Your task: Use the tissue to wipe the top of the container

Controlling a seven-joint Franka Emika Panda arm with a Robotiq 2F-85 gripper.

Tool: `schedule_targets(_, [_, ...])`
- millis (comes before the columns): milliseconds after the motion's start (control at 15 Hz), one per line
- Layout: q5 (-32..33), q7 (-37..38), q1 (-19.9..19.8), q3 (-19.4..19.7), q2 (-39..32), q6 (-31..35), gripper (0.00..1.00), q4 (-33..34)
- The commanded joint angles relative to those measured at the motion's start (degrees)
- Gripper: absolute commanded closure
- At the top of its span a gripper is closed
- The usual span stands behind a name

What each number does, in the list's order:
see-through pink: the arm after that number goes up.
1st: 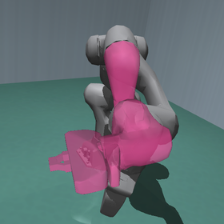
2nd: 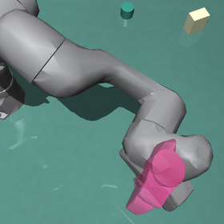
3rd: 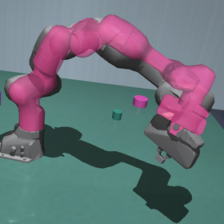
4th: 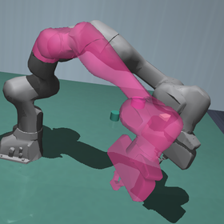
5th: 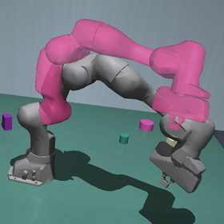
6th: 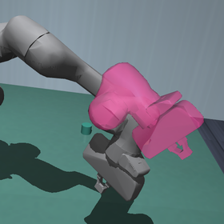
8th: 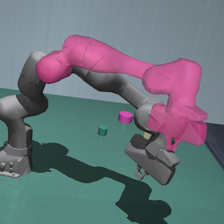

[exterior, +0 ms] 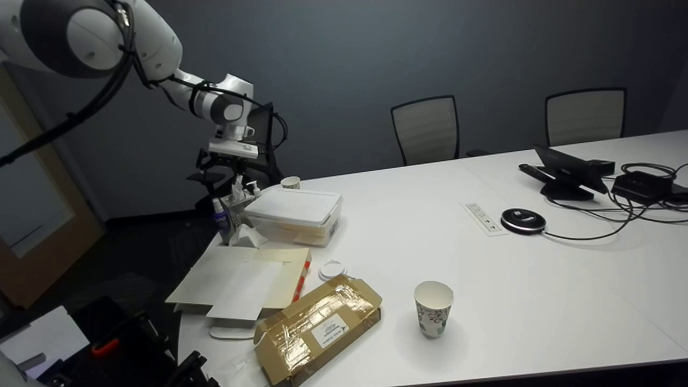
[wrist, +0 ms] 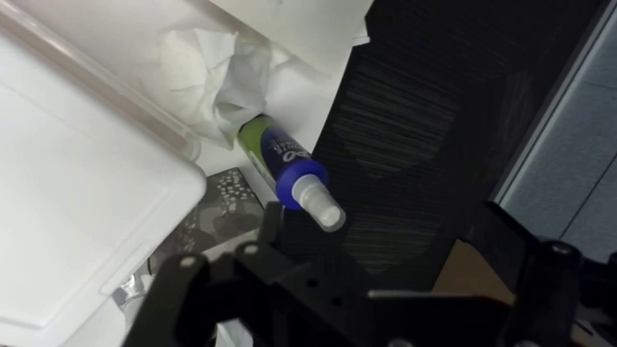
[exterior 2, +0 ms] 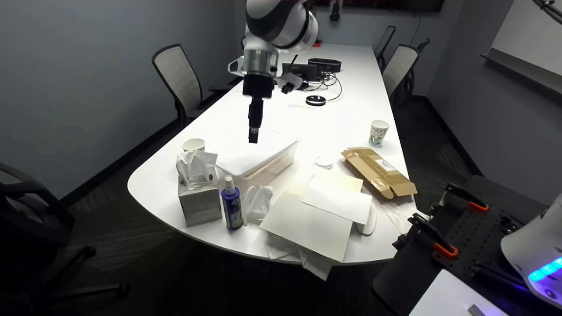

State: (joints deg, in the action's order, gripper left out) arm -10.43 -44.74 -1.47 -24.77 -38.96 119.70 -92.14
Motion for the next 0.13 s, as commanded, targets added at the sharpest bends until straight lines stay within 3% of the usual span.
schedule_targets(0, [-5.01,-0.28,0.04,1.64,7.04,-4.21,0.00,-4.36])
schedule_targets(67, [-5.74,0.24,0.52,2.49,8.12,-4.34,0.00,-4.88])
